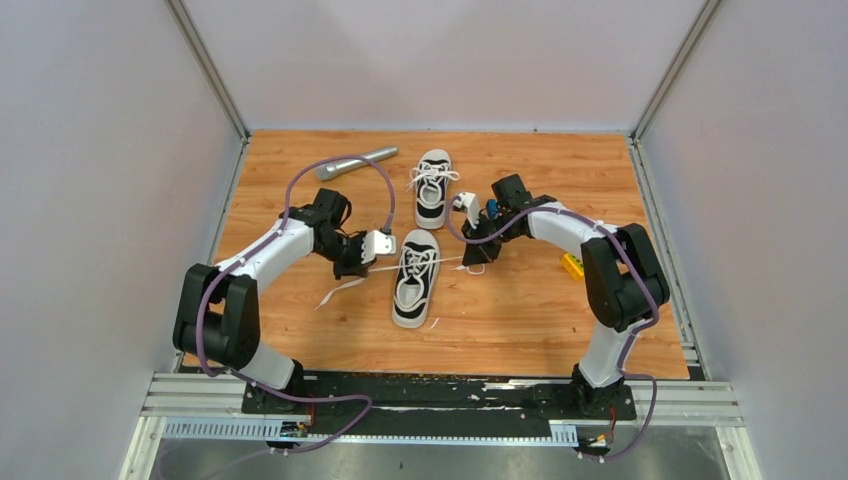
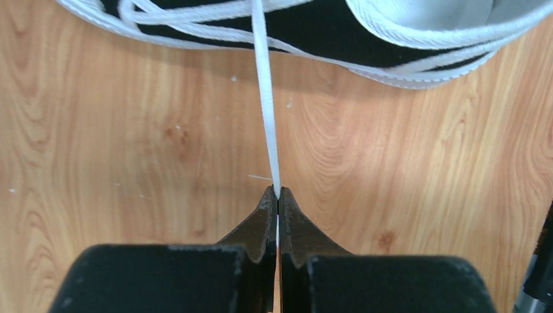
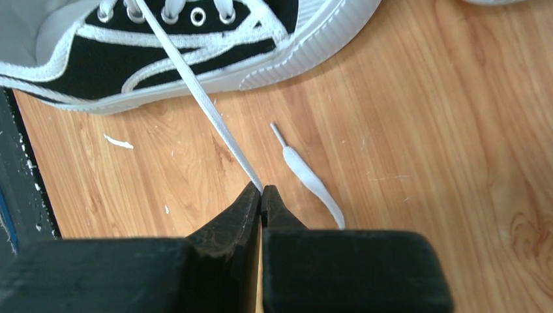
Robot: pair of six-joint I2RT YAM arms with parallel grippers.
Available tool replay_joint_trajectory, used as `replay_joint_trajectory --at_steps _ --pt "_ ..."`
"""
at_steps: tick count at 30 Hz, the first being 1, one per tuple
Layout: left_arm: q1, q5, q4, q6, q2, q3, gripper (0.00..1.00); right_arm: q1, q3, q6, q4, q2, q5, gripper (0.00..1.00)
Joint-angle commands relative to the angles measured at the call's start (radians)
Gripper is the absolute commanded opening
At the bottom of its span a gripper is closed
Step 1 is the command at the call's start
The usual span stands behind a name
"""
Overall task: Tie the shoes
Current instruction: Tie the shoelace on the shoe.
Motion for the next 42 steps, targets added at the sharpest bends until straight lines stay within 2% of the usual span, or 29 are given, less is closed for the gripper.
replay_joint_trajectory --at_steps 1,7,10,13,16,19,24,30,35,38,42 --pt "0.018 -0.072 -0.032 -0.018 -0.043 -0.04 0.0 -0.036 -0.035 -0.051 -0.061 -0.054 0.044 0.0" --pt "0.022 -0.054 -0.008 -0.084 -0.039 -0.015 0.0 -0.05 -0.087 -0.107 -0.085 -0.092 0.054 0.0" --pt "0.022 0.022 0.016 -0.154 -0.035 0.031 0.0 -0.051 -0.08 -0.142 -0.087 -0.111 0.014 0.02" --pt "0.013 0.089 0.06 -0.275 -0.014 0.073 0.0 -0.045 -0.016 -0.176 -0.116 -0.12 -0.068 0.21" --pt "0.004 0.143 0.057 -0.333 0.026 0.129 0.03 -0.021 0.093 -0.184 -0.144 -0.122 -0.134 0.39" --pt "0.004 0.197 0.039 -0.343 0.072 0.161 0.06 0.022 0.191 -0.193 -0.131 -0.109 -0.184 0.49" --pt "0.004 0.312 -0.032 -0.305 0.126 0.209 0.1 0.124 0.289 -0.14 -0.028 -0.024 -0.216 0.53" --pt "0.004 0.324 -0.079 -0.312 0.125 0.236 0.13 0.221 0.269 -0.087 0.12 0.051 -0.222 0.6" --pt "0.004 0.336 -0.104 -0.311 0.132 0.255 0.13 0.244 0.217 -0.046 0.213 0.066 -0.213 0.66" --pt "0.004 0.345 -0.112 -0.315 0.145 0.265 0.13 0.247 0.172 0.007 0.321 0.061 -0.203 0.66" --pt "0.004 0.354 -0.116 -0.321 0.16 0.278 0.14 0.255 0.174 0.072 0.379 0.086 -0.235 0.65"
